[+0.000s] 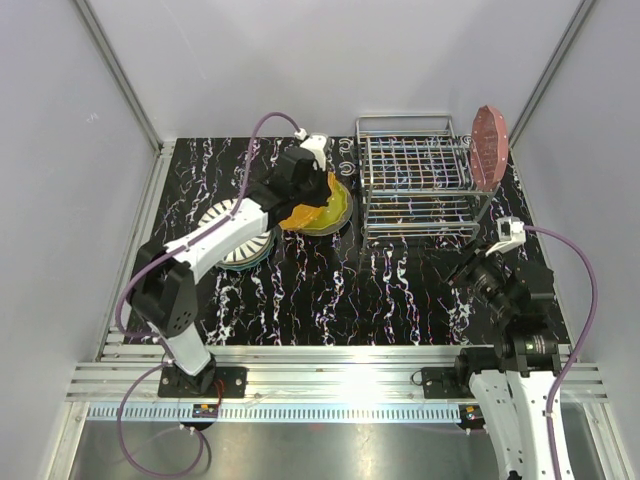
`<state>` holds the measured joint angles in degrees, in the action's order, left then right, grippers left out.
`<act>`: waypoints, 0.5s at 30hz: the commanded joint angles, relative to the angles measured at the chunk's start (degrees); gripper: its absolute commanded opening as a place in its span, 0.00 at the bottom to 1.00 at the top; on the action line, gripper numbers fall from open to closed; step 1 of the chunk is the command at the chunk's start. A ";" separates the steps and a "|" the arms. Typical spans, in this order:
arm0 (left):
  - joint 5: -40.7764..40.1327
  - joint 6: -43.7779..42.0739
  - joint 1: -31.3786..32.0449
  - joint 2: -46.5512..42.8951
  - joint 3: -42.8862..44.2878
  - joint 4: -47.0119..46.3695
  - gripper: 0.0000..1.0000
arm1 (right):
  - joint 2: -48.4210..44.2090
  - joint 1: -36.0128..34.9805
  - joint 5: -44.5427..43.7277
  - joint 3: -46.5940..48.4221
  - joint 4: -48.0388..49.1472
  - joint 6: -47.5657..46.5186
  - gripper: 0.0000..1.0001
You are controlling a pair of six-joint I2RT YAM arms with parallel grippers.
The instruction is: Load the plates into the dish rack
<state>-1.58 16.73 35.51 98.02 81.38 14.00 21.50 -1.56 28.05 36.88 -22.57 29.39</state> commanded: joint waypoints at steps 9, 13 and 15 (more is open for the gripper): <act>-0.96 12.87 -0.61 -17.50 -4.73 -8.98 0.00 | 5.91 -0.55 8.33 5.91 -0.11 -0.02 0.44; -1.05 16.57 -0.61 -23.12 -8.43 -11.10 0.00 | 7.50 -1.60 7.11 6.97 -0.55 -1.35 0.48; -1.49 18.33 -0.61 -24.53 -10.18 -11.19 0.00 | 9.25 -2.82 7.19 7.67 0.07 -1.44 0.49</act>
<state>-1.76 30.81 34.98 78.32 71.59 13.34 29.06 -2.74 33.78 41.34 -23.07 29.36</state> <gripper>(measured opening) 0.037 0.480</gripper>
